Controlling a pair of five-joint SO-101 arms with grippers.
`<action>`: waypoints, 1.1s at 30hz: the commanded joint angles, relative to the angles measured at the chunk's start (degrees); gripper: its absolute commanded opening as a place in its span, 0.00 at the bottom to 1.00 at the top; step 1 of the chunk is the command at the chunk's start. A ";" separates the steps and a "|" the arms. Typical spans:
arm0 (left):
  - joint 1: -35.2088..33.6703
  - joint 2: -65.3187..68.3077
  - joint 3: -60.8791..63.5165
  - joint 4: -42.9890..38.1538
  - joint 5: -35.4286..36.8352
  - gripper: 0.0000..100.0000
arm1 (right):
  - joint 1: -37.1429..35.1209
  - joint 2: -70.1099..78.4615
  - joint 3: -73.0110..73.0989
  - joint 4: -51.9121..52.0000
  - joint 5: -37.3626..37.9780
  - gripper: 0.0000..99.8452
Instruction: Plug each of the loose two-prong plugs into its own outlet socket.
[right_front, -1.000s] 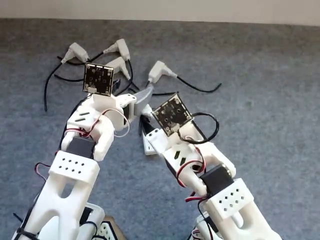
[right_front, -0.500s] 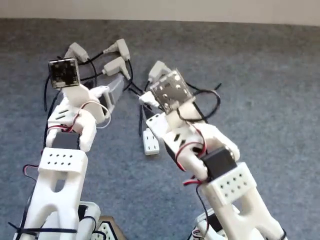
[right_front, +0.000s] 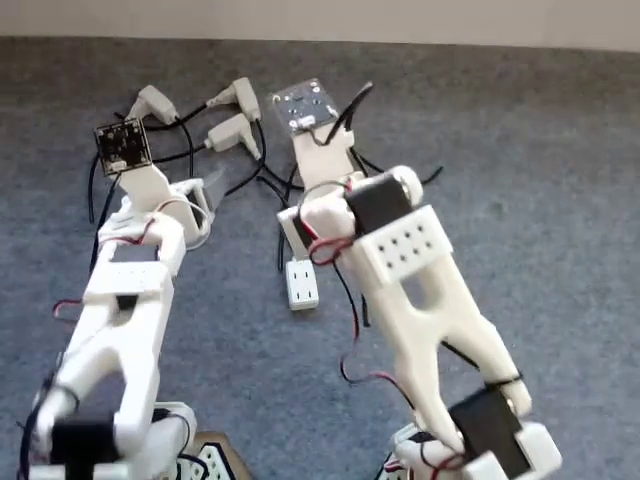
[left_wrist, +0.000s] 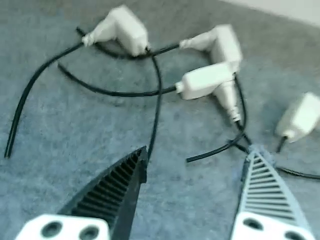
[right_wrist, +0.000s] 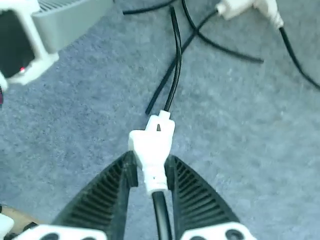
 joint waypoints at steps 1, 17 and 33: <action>-2.33 11.21 -10.33 -1.58 0.44 0.31 | 2.07 2.77 -4.70 2.95 -3.78 0.01; -2.42 22.64 -23.16 8.26 0.44 0.31 | -3.30 9.63 -4.35 8.84 -9.93 0.01; -2.42 22.64 -23.34 8.26 0.44 0.31 | -3.74 9.89 2.42 4.70 -9.49 0.01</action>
